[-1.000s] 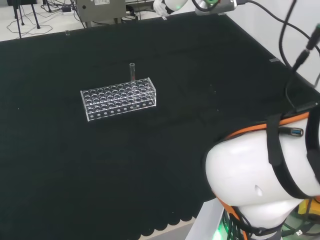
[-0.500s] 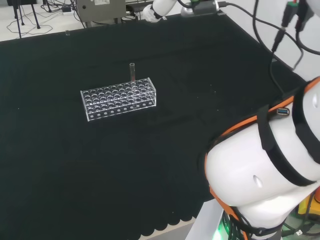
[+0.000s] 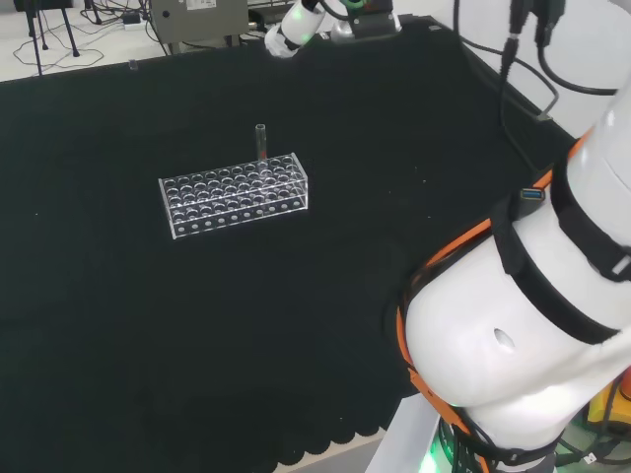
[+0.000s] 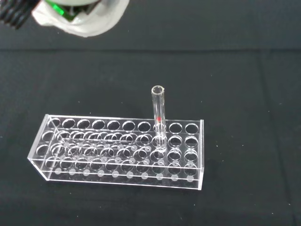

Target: Pick up the test tube.

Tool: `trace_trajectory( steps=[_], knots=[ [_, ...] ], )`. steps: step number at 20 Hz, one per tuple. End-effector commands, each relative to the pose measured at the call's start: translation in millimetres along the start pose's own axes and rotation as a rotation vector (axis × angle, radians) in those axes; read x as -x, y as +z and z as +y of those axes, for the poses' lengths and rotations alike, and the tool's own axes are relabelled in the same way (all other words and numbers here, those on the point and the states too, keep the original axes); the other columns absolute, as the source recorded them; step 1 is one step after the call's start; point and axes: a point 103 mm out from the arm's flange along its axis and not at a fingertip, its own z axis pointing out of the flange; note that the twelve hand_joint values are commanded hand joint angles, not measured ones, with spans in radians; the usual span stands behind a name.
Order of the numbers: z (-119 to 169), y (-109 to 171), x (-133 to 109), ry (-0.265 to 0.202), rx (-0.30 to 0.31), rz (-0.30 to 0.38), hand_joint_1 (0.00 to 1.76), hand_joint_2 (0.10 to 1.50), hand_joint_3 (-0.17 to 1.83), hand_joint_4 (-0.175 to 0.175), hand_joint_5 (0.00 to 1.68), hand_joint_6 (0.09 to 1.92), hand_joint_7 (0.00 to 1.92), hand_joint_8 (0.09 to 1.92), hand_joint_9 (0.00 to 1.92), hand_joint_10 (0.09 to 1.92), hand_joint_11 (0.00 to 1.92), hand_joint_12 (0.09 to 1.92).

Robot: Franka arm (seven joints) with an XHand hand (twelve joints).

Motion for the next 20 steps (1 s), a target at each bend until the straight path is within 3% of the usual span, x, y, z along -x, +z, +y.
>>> trace_trajectory(
  steps=[1, 8, 14, 20],
  knots=[
    [41, 18, -7, -0.031, -0.018, -0.021, 0.85, 0.64, 0.66, -0.135, 0.37, 0.10, 0.25, 0.96, 0.25, 1.00, 0.05, 1.55],
    [76, 38, -10, -0.041, -0.065, -0.033, 0.90, 0.64, 0.66, -0.165, 0.47, 0.20, 0.45, 0.95, 0.39, 0.95, 0.15, 1.51],
    [99, 58, -11, -0.047, -0.120, -0.052, 0.91, 0.64, 0.68, -0.167, 0.37, 0.48, 0.46, 0.96, 0.41, 0.95, 0.16, 1.51],
    [117, 79, -9, -0.047, -0.182, -0.066, 0.92, 0.64, 0.68, -0.169, 0.35, 0.54, 0.46, 0.96, 0.41, 0.95, 0.16, 1.51]
  ],
)
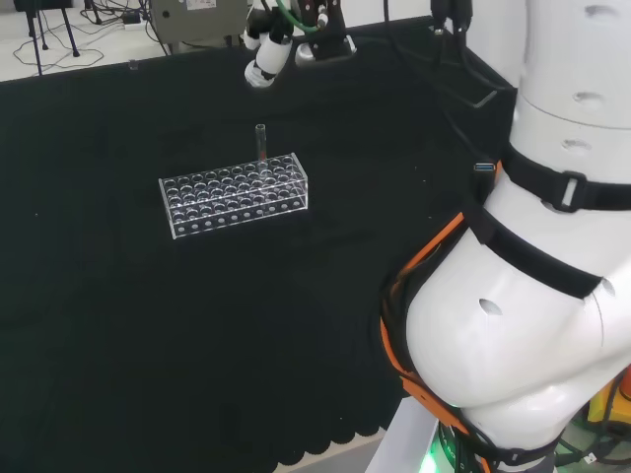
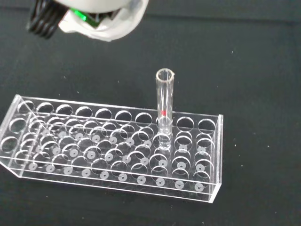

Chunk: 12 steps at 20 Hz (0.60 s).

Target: Pick up the test tube.

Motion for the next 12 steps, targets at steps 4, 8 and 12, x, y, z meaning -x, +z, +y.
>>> trace_trajectory(
  steps=[4, 8, 12],
  knots=[
    [31, 31, 4, -0.001, -0.099, -0.029, 0.92, 0.63, 0.69, -0.170, 0.34, 0.56, 0.47, 0.97, 0.42, 0.95, 0.17, 1.51],
    [41, 39, 6, -0.003, -0.131, -0.041, 0.92, 0.63, 0.70, -0.170, 0.34, 0.58, 0.48, 0.97, 0.42, 0.95, 0.17, 1.51],
    [52, 50, 7, -0.008, -0.168, -0.050, 0.92, 0.63, 0.70, -0.171, 0.34, 0.59, 0.48, 0.97, 0.42, 0.95, 0.17, 1.51]
  ],
)
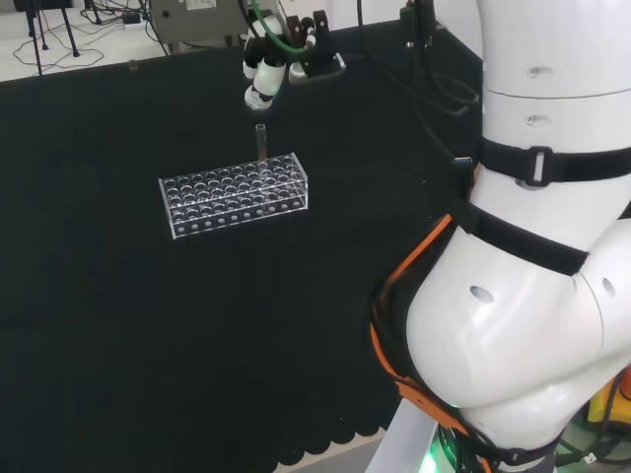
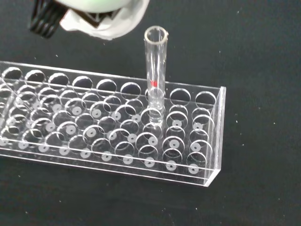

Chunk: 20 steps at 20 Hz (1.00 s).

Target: Pick up the test tube.

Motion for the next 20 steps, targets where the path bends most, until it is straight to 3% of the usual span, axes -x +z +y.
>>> trace_trajectory(
  steps=[1, 20],
  knots=[
    [17, 16, 2, -0.005, -0.068, -0.023, 0.92, 0.63, 0.70, -0.171, 0.34, 0.59, 0.48, 0.97, 0.42, 0.95, 0.17, 1.51],
    [22, 65, -5, -0.006, -0.177, 0.016, 0.92, 0.63, 0.72, -0.172, 0.33, 0.61, 0.53, 0.98, 0.44, 0.95, 0.18, 1.51]
  ],
)
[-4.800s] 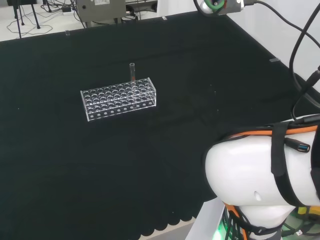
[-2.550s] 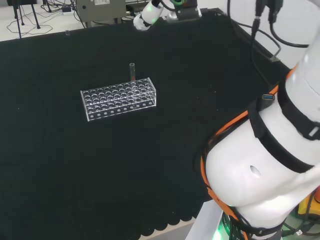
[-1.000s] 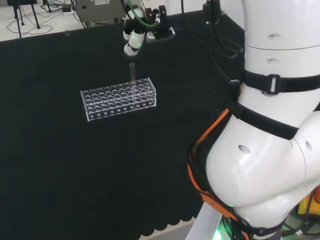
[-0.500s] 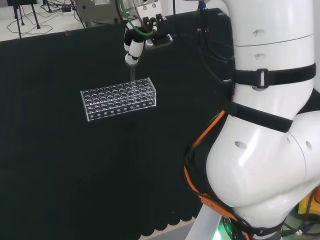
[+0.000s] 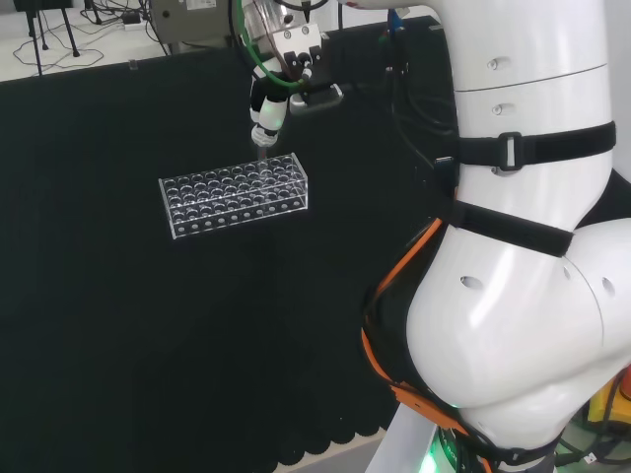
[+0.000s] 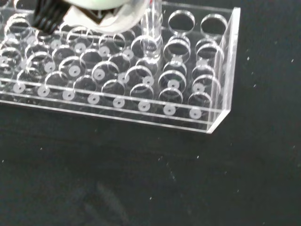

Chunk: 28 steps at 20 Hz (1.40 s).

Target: Pick up the test tube.

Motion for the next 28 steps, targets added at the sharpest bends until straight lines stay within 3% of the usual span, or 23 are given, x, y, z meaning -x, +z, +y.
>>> trace_trajectory(
  steps=[1, 8, 16, 24, 28],
  knots=[
    [2, 11, -7, -0.002, -0.019, 0.023, 0.93, 0.63, 0.72, -0.173, 0.33, 0.61, 0.53, 0.98, 0.44, 0.95, 0.18, 1.51],
    [9, 15, -19, -0.006, -0.002, 0.030, 0.94, 0.62, 0.72, -0.175, 0.35, 0.65, 0.64, 0.97, 0.48, 0.94, 0.21, 1.49],
    [15, 16, -22, 0.003, 0.027, 0.022, 1.04, 0.60, 0.72, -0.175, 0.52, 0.86, 0.85, 0.93, 0.67, 0.86, 0.34, 1.45],
    [21, 10, -22, 0.014, 0.080, -0.003, 1.12, 0.61, 0.73, -0.175, 0.86, 0.86, 1.16, 0.85, 0.91, 0.74, 0.47, 1.39],
    [24, 7, -23, 0.023, 0.114, -0.003, 1.18, 0.83, 0.40, -0.175, 1.12, 0.78, 1.33, 0.78, 1.06, 0.68, 0.56, 1.35]
  ],
)
